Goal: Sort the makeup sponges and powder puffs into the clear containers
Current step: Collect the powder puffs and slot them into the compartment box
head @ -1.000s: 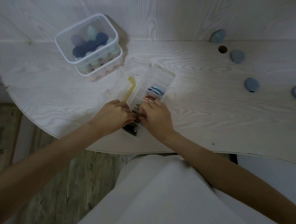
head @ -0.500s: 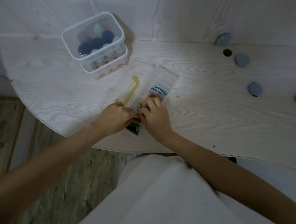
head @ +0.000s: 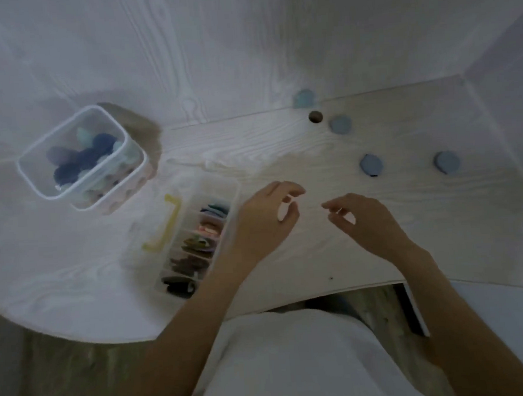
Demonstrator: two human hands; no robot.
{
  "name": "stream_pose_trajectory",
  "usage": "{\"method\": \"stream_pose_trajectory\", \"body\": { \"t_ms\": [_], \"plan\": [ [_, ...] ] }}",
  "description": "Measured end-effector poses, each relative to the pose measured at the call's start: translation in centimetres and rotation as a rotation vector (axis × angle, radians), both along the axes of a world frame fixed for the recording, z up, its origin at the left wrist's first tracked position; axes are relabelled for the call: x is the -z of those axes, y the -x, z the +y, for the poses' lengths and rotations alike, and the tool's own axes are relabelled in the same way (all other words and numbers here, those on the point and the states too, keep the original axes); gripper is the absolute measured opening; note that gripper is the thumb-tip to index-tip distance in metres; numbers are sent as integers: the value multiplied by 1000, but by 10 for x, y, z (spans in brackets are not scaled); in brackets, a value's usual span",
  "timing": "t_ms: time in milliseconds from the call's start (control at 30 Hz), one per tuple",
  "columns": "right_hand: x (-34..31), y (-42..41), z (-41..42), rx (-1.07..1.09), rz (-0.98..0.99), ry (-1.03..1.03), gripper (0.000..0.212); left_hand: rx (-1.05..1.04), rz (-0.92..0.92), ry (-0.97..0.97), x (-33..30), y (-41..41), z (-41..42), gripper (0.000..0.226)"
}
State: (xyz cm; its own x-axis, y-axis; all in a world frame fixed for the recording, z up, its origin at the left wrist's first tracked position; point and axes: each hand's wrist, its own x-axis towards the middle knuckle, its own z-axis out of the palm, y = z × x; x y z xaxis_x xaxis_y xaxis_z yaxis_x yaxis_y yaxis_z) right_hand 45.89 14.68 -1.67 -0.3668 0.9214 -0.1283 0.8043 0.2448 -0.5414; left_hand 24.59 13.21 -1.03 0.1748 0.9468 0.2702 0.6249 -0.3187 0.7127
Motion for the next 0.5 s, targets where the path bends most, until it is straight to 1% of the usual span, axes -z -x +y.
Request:
{"method": "stream_pose_trajectory", "body": {
  "t_ms": [67, 133, 167, 233, 267, 300, 400, 433, 500],
  "plan": [
    [6, -44, 12, 153, -23, 2, 20, 89, -46, 121, 8, -31, 36, 21],
    [12, -81, 27, 303, 2, 17, 19, 106, -90, 320, 22, -60, 78, 24],
    [16, -95, 36, 357, 2, 11, 20, 76, -129, 426, 30, -74, 100, 27],
    [27, -114, 55, 427, 2, -5, 23, -47, -230, 602, 43, -95, 142, 31],
    [33, -120, 65, 450, 3, -8, 25, -107, -229, 635, 48, -104, 161, 35],
    [39, -123, 76, 470, 3, -3, 29, -136, -166, 614, 54, -112, 180, 38],
    [59, -118, 100, 461, -48, 22, 42, -66, 115, 410, 75, -129, 223, 45],
    [64, -115, 109, 429, -75, 41, 45, -53, 203, 377, 83, -133, 234, 47],
    [68, -107, 120, 344, -148, 83, 48, -41, 312, 365, 93, -141, 245, 48]
  ]
}}
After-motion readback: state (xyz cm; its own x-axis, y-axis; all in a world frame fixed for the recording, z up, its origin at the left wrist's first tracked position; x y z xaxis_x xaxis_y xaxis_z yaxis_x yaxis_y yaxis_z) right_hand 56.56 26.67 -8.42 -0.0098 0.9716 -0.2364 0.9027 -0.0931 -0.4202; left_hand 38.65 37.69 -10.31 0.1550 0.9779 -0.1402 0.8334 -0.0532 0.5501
